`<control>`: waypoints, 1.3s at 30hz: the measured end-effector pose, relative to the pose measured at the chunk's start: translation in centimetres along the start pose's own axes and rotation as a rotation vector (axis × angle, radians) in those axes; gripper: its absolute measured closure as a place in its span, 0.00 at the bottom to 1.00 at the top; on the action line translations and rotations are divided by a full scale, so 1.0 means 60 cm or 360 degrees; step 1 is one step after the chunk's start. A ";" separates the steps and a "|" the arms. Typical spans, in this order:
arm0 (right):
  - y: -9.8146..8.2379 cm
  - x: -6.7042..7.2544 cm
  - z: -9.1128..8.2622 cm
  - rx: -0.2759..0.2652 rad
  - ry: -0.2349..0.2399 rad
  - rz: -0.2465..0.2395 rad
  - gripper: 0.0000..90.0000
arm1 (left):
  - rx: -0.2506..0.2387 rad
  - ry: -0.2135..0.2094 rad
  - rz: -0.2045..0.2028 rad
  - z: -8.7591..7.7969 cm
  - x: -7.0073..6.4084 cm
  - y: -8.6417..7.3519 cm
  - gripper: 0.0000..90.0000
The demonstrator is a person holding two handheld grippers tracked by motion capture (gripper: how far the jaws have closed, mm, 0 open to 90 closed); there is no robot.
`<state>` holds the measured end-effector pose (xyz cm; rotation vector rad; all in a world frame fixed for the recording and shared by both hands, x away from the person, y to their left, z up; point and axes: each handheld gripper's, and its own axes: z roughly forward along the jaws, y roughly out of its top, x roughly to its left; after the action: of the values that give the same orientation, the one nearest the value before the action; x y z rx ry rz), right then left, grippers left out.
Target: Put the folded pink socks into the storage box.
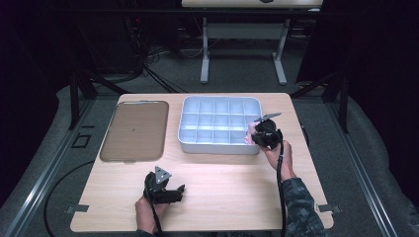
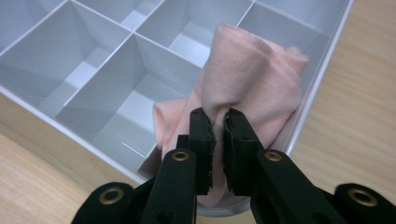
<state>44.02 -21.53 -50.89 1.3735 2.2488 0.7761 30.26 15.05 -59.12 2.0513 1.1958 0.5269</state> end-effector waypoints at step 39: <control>0.026 -0.020 -0.002 0.0018 0.0080 0.0119 0.93 | 0.0001 -0.0003 0.0004 0.000 0.000 0.000 0.13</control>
<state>45.56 -22.05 -49.77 1.4659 2.2540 0.8325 30.27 15.06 -59.11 2.0537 1.1928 0.5252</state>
